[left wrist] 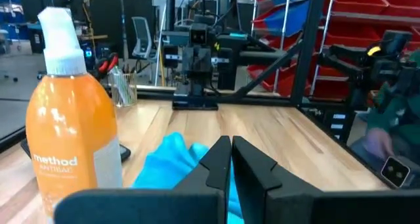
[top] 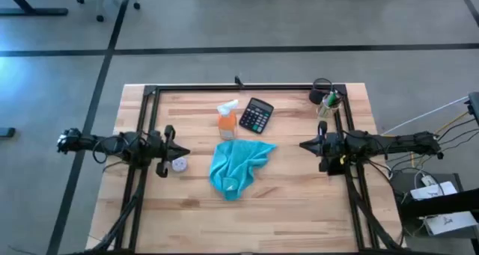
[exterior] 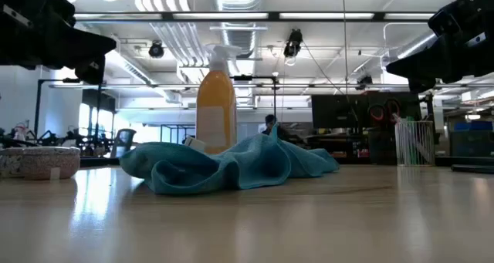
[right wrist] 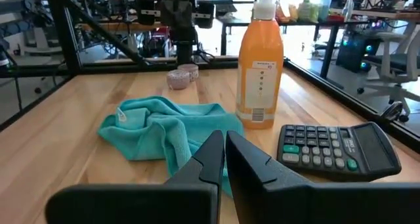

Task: Apply microfiber cloth
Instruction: Return to Home Position

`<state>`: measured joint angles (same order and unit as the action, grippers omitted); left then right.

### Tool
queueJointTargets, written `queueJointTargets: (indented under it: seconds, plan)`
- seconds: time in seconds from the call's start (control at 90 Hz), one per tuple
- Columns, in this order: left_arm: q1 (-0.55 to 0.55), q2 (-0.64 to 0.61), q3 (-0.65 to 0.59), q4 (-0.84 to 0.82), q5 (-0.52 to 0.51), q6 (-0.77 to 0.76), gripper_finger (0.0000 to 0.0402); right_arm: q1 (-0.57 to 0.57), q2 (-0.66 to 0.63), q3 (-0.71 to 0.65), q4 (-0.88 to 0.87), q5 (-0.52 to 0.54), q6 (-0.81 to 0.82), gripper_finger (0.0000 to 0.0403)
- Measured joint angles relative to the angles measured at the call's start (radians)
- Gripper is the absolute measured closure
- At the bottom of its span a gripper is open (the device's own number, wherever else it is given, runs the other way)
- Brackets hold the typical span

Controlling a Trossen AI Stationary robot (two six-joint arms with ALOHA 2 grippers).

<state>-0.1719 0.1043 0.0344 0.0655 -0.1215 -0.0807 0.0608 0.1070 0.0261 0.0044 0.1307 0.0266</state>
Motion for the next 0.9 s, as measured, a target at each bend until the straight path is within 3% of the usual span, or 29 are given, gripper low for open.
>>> queueJointTargets:
  seconds: [0.9]
  plan:
    - [0.0,0.147,0.002,0.001,0.0,0.0,0.0401,0.0,0.0,0.0,0.0,0.0,0.0,0.0401]
